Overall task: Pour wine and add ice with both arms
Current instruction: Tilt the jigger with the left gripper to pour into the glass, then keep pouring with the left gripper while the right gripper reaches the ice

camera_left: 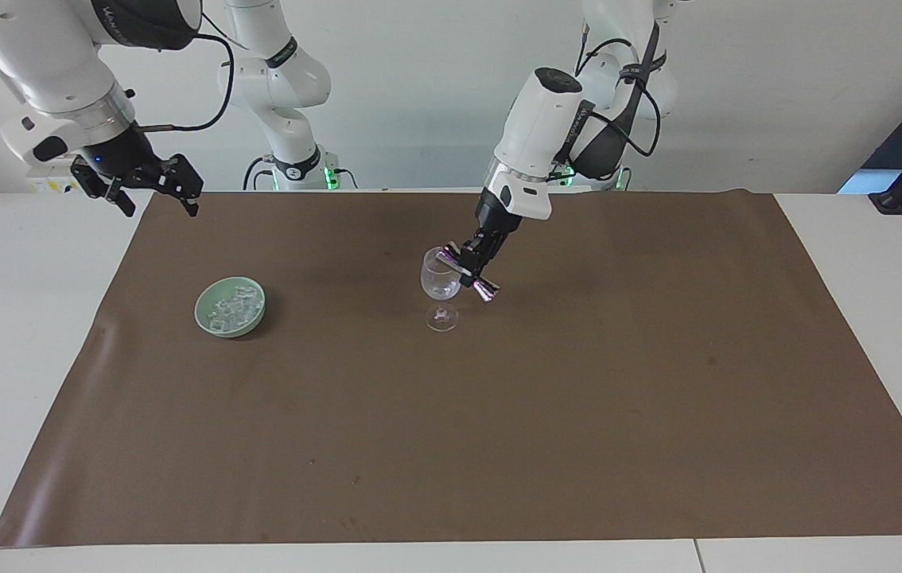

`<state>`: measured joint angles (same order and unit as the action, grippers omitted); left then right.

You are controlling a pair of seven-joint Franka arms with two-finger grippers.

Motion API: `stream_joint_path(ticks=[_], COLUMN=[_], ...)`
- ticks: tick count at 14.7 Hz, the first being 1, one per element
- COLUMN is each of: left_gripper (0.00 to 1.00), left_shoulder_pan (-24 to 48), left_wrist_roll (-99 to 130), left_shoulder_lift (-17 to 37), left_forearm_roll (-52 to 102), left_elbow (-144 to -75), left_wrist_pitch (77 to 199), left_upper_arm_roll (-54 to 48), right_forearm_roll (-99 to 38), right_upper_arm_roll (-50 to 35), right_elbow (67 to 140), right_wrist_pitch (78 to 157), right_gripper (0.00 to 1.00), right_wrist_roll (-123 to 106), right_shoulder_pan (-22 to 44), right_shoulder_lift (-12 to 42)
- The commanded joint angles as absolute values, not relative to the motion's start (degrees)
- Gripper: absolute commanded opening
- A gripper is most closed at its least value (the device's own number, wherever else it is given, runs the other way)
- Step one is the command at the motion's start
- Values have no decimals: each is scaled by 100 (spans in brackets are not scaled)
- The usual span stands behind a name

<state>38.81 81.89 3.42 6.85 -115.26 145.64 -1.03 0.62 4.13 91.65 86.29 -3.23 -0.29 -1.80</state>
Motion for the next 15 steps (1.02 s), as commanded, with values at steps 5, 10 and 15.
stream_joint_path(ticks=[5,10,15], left_gripper=[0,0,0], left_shoulder_pan=[4096,4104,4166], left_wrist_roll=[8323,8323,8323], left_shoulder_lift=[413,431,448], left_forearm_roll=[-16,-500,-553], left_elbow=[-11277,-11241,-11153], left_wrist_pitch=[14344,14282,14282], left_upper_arm_roll=[-35,-35,-26], right_forearm_roll=[-44,-44,-44], right_upper_arm_roll=[343,308,316], right_elbow=[9351,10070,10546], right_wrist_pitch=[8657,9552,10431], right_gripper=[100,100,100], right_wrist_roll=[-351,-790,-1800], right_shoulder_pan=[9,211,97], right_shoulder_lift=[-308,-475,-63])
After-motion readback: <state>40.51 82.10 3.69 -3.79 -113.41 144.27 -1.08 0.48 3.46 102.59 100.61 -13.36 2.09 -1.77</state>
